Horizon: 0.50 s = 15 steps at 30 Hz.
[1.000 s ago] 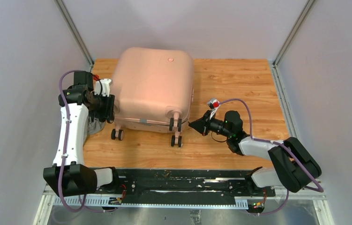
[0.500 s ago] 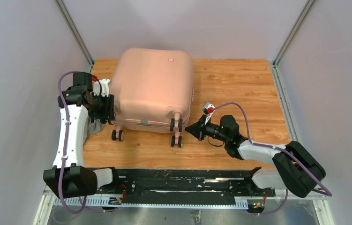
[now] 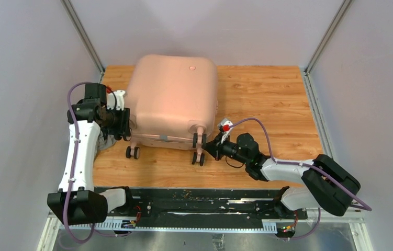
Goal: Pack the luggage
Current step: Zip the luggage at the corner of the board.
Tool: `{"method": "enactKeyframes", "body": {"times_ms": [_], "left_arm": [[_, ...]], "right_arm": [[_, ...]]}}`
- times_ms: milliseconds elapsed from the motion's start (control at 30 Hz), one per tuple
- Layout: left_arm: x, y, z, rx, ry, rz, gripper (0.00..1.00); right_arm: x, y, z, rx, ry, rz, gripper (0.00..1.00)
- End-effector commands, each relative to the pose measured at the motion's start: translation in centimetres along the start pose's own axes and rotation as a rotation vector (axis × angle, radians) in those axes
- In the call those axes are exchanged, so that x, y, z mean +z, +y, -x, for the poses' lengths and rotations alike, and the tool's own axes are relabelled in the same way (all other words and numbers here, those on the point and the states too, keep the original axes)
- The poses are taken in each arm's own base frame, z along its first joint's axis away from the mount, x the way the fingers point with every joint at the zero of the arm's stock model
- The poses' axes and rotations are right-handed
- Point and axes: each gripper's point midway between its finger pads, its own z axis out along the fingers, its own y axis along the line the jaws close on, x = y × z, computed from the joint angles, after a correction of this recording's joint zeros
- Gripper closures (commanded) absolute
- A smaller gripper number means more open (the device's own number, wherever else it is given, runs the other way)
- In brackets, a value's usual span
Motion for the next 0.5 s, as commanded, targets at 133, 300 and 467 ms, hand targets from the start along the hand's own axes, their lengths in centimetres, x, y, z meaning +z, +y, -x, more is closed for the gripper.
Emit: {"method": "enactKeyframes", "body": {"times_ms": [133,300,467], "left_arm": [[-0.9,-10.0,2.0,0.113,-0.12,-0.4,1.0],[-2.3,-11.5,2.6,0.133,-0.157,-0.485,1.0],[-4.1,-12.7,4.3,0.152,-0.217,-0.549,1.0]], "right_arm": [[2.4,1.6,6.1,-0.126,-0.24,-0.045,1.0],[1.2,-0.4,8.2,-0.171,-0.328,-0.153,1.0],[-0.9,-4.9,10.9,-0.039,-0.365,-0.116,1.0]]}}
